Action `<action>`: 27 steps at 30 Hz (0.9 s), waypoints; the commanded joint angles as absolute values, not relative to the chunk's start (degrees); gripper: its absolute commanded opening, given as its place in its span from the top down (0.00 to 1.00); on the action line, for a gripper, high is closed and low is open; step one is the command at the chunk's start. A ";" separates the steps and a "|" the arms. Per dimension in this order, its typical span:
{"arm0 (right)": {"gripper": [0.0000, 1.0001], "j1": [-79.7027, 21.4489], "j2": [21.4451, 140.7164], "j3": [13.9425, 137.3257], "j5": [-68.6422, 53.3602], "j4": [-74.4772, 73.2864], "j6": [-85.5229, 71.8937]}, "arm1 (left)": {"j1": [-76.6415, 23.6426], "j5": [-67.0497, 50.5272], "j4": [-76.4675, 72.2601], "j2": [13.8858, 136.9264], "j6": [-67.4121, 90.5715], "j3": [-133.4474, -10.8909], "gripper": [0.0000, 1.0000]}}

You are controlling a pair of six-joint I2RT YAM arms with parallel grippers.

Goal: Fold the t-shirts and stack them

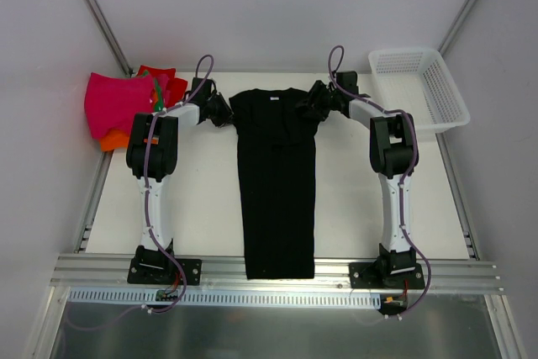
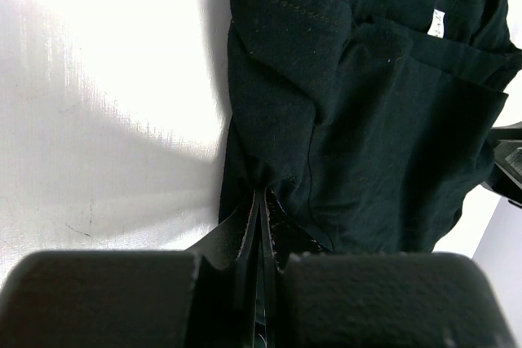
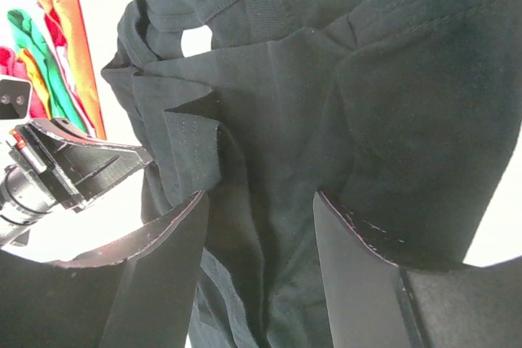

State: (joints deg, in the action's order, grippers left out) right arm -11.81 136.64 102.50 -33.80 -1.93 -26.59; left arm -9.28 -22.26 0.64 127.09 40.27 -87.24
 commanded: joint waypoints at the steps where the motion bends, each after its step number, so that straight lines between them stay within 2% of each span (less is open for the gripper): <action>1: 0.42 -11.78 137.90 103.09 -36.47 1.75 -29.17 | -8.79 -22.76 0.70 127.18 38.85 -86.66 1.00; 8: 0.46 -11.95 139.23 103.20 -44.20 15.00 -39.88 | -8.70 -22.41 0.70 126.83 38.58 -85.79 1.00; 15: 0.47 -11.78 134.57 96.87 -44.30 16.26 -38.76 | -8.61 -22.59 0.70 127.00 38.67 -85.78 1.00; 19: 0.47 -11.69 127.98 91.94 -42.98 16.35 -36.57 | -8.53 -22.50 0.35 126.91 38.76 -85.34 1.00; 27: 0.49 -11.69 126.83 91.58 -43.50 17.48 -37.53 | -8.53 -22.76 0.18 127.18 39.11 -84.64 1.00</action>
